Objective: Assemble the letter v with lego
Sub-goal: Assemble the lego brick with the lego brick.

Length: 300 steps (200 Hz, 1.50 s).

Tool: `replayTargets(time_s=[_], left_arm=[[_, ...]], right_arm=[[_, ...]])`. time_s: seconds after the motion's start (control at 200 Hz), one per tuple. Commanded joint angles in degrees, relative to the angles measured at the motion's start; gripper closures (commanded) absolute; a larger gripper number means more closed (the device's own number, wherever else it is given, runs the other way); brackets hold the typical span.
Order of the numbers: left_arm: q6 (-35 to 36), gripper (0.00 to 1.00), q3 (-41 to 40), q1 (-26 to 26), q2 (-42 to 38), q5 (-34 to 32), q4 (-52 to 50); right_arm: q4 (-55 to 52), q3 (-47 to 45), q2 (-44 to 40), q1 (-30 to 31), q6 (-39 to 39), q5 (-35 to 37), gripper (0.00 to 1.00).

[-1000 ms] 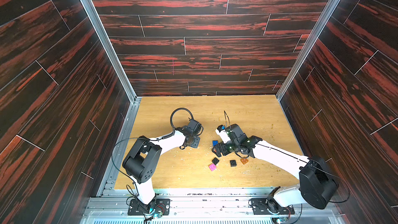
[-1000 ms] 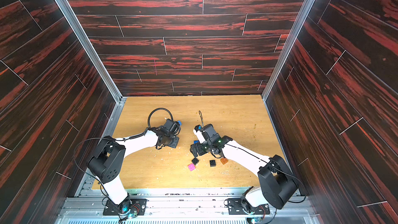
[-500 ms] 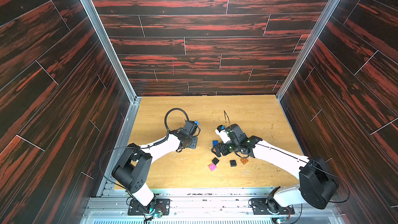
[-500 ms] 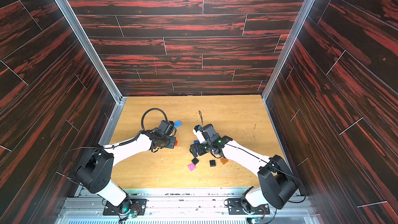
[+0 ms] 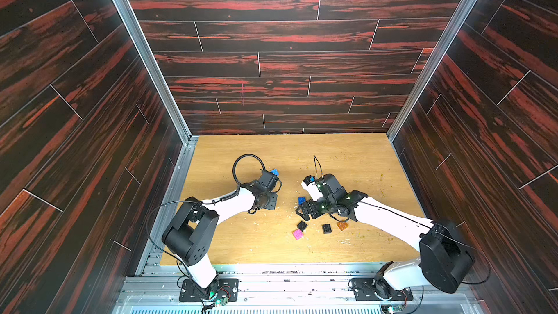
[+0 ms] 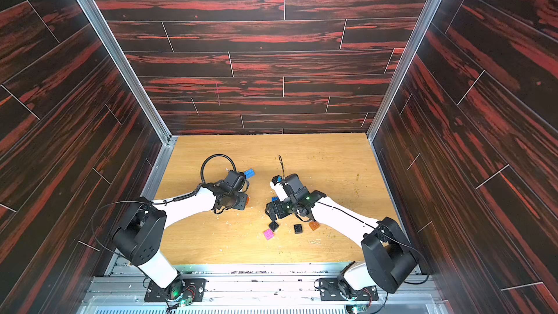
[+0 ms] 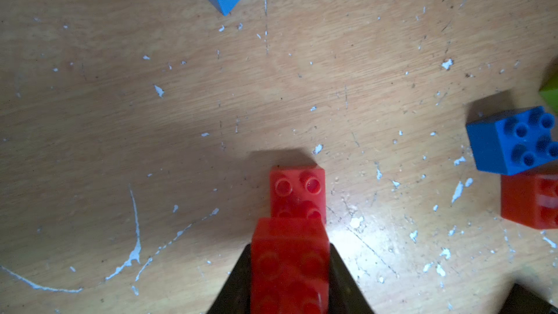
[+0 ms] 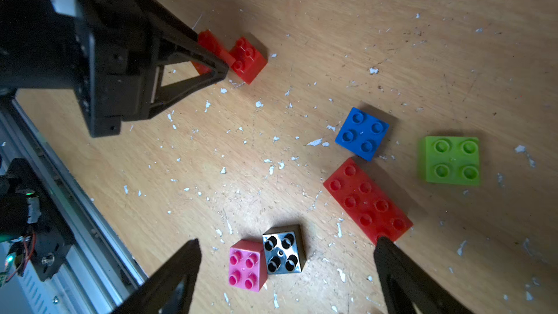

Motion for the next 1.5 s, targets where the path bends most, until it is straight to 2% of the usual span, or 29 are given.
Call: replayTargets(time_s=[0.0, 1.067, 1.498], left_arm=[[-0.6, 0.68, -0.6, 0.0, 0.3, 0.2, 0.3], [-2.5, 0.68, -2.7, -0.7, 3.0, 0.1, -0.9], [-3.2, 0.68, 1.4, -2.4, 6.8, -2.5, -6.4]], right_arm=[[0.7, 0.7, 0.5, 0.4, -0.7, -1.1, 0.08], [1.4, -0.1, 0.5, 0.4, -0.6, -2.0, 0.07], [1.4, -0.2, 0.5, 0.4, -0.6, -2.1, 0.08]])
